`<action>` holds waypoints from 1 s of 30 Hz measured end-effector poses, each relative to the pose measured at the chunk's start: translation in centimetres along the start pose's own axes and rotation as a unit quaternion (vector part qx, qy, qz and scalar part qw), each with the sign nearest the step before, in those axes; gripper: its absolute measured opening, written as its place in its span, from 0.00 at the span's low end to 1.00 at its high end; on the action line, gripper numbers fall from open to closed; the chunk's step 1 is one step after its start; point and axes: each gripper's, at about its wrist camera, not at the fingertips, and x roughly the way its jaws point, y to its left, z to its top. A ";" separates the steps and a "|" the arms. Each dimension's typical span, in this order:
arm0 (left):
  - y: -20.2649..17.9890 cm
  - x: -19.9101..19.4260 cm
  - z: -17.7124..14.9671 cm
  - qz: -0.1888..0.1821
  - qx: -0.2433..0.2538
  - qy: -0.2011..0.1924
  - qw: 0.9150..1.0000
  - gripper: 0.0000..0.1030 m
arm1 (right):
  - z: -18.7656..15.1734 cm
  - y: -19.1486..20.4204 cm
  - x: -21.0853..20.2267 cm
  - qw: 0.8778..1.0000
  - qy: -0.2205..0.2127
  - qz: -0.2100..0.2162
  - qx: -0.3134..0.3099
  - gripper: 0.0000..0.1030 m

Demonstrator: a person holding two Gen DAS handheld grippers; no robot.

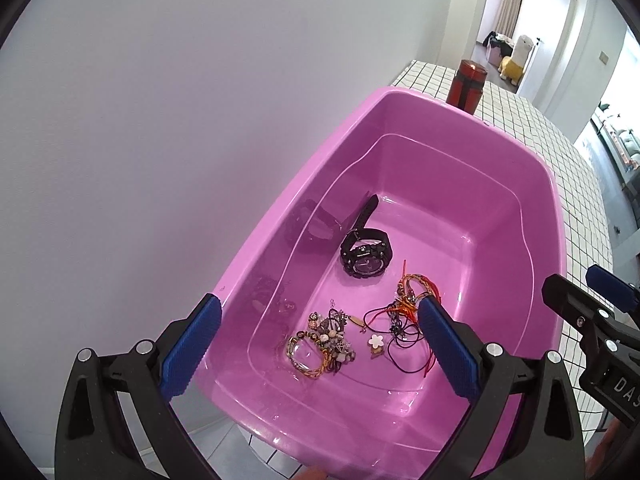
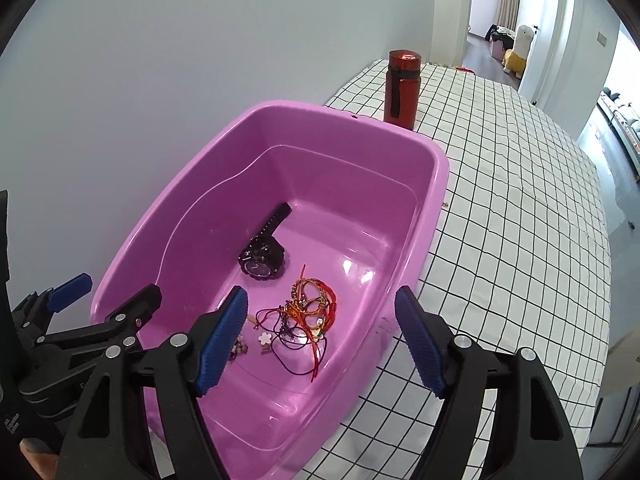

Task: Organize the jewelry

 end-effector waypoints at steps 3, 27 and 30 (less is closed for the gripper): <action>-0.1 -0.2 -0.1 0.001 0.003 -0.001 1.000 0.94 | -0.1 0.1 0.0 1.000 0.003 -0.003 0.000 0.70; 0.1 -0.7 -0.2 0.002 0.003 -0.003 1.000 0.94 | -0.1 0.3 -0.2 1.000 0.007 -0.010 -0.002 0.70; 0.1 -0.7 -0.2 0.002 0.004 -0.003 1.000 0.94 | -0.1 0.3 -0.2 1.000 0.007 -0.011 -0.002 0.70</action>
